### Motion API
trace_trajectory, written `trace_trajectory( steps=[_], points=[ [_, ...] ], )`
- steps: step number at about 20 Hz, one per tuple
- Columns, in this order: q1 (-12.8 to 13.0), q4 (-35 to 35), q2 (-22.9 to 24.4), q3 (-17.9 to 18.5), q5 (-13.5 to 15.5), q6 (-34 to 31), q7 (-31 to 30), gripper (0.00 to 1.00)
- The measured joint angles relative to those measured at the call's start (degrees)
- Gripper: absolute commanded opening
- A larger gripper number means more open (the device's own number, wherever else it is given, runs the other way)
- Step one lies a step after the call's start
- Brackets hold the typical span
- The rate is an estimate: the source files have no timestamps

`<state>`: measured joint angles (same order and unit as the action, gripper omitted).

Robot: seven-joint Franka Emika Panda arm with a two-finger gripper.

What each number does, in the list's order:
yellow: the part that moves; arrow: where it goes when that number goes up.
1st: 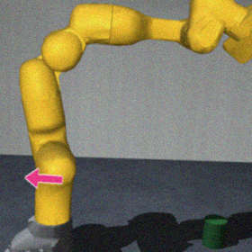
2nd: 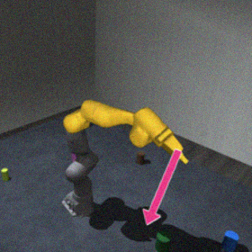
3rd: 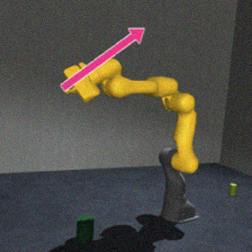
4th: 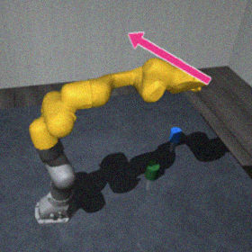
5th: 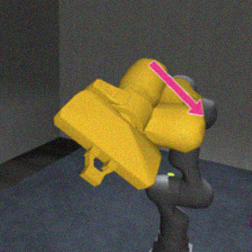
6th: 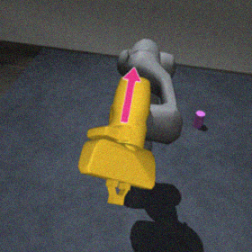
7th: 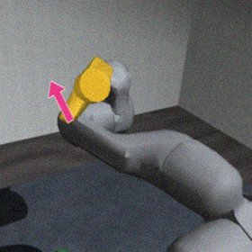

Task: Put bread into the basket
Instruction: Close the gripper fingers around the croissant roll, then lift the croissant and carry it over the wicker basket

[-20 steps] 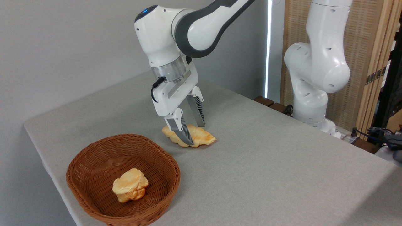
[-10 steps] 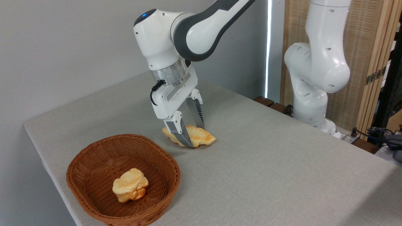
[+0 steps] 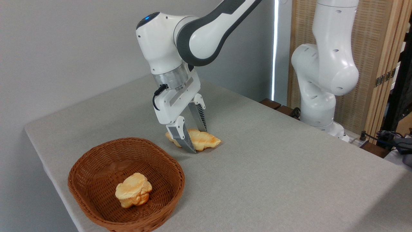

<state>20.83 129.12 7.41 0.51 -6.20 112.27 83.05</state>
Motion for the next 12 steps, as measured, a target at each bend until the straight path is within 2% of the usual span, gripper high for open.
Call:
trace_trajectory(
  steps=[2,3,6,12],
  points=[
    [0.14,0.0,0.0,-0.53,0.0,0.0,-2.8,0.55],
    [0.21,-0.01,0.0,-0.79,0.0,0.0,-4.35,0.51],
    [0.45,-0.03,0.0,-1.24,0.0,0.0,-7.56,0.5],
    [0.46,-0.07,0.0,-1.44,0.0,-0.1,-8.05,0.5]
  ],
)
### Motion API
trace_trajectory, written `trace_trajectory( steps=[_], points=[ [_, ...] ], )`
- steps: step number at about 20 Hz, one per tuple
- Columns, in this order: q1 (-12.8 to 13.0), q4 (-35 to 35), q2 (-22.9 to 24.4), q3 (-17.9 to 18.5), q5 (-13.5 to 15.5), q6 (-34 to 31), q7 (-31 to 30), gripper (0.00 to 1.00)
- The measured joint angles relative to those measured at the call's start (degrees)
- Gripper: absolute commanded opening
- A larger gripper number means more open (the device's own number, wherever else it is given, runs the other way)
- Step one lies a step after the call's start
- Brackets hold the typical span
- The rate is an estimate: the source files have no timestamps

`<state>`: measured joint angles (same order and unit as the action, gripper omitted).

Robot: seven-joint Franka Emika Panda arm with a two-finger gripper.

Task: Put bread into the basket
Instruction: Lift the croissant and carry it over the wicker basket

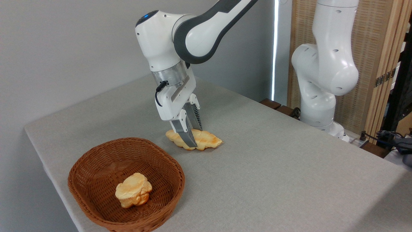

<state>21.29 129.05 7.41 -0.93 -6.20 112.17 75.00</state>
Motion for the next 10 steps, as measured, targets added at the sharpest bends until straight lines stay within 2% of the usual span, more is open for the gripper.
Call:
trace_trajectory(
  steps=[6,10],
  points=[
    [0.0,-0.27,0.12,0.0,0.0,-0.01,-0.04,0.51],
    [-0.01,-3.05,0.74,0.0,0.0,-1.99,-0.05,0.51]
  ],
)
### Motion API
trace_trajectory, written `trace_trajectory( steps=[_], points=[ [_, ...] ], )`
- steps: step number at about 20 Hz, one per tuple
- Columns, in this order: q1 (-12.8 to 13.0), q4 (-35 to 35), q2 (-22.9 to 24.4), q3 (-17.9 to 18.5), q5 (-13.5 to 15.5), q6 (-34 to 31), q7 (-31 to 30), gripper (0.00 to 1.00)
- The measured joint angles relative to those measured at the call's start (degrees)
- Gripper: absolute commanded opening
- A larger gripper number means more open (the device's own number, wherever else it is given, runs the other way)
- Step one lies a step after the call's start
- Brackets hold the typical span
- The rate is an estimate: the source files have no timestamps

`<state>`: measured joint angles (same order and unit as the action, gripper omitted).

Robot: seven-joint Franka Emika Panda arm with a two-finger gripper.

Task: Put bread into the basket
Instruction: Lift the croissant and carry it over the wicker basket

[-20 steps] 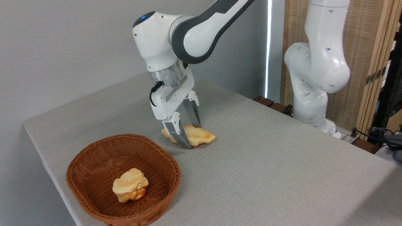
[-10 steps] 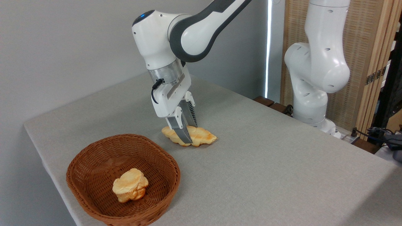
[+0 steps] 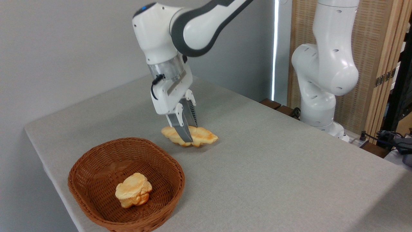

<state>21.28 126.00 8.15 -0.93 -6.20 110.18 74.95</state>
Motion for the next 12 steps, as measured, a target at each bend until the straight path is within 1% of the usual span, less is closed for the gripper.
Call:
trace_trajectory(
  steps=[3,6,8,10,12],
  points=[
    [0.0,-2.87,1.07,-0.01,0.3,-2.9,0.0,0.51],
    [-0.01,-5.65,1.75,0.03,2.86,-3.46,-0.23,0.51],
    [-0.17,-7.56,1.78,0.36,3.49,-3.44,-0.95,0.51],
    [-0.37,-8.63,1.78,1.61,4.57,-3.18,-1.96,0.51],
    [-0.7,-8.93,1.75,3.13,6.44,-1.39,-4.17,0.51]
  ],
)
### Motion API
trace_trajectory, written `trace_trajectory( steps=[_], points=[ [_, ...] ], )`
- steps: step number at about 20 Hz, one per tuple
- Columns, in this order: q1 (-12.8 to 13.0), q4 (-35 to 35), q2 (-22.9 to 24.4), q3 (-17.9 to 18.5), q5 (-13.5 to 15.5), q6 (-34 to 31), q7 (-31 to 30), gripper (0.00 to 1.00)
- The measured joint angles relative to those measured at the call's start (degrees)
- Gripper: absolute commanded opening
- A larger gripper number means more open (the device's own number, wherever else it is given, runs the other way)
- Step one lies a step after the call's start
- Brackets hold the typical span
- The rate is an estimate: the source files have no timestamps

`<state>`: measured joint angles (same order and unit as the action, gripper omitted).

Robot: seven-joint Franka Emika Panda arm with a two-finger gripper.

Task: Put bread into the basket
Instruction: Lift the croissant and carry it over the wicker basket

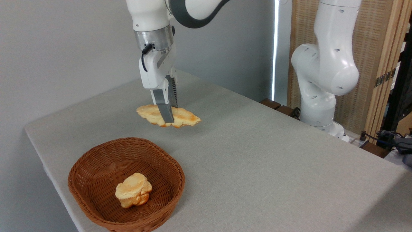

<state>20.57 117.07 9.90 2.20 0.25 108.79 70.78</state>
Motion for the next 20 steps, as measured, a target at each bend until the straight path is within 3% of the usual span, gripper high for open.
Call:
trace_trajectory(
  steps=[6,8,14,16,20],
  points=[
    [-0.25,-0.02,-0.21,3.27,2.14,8.59,-10.13,0.51],
    [-0.3,-0.01,-0.29,4.03,3.62,11.56,-11.8,0.55],
    [-0.33,-0.01,-0.89,4.8,4.8,19.39,-16.53,0.55],
    [-0.41,0.0,-1.34,5.43,6.4,21.69,-17.12,0.55],
    [-0.48,0.01,-2.73,5.82,9.0,22.61,-19.02,0.59]
  ],
)
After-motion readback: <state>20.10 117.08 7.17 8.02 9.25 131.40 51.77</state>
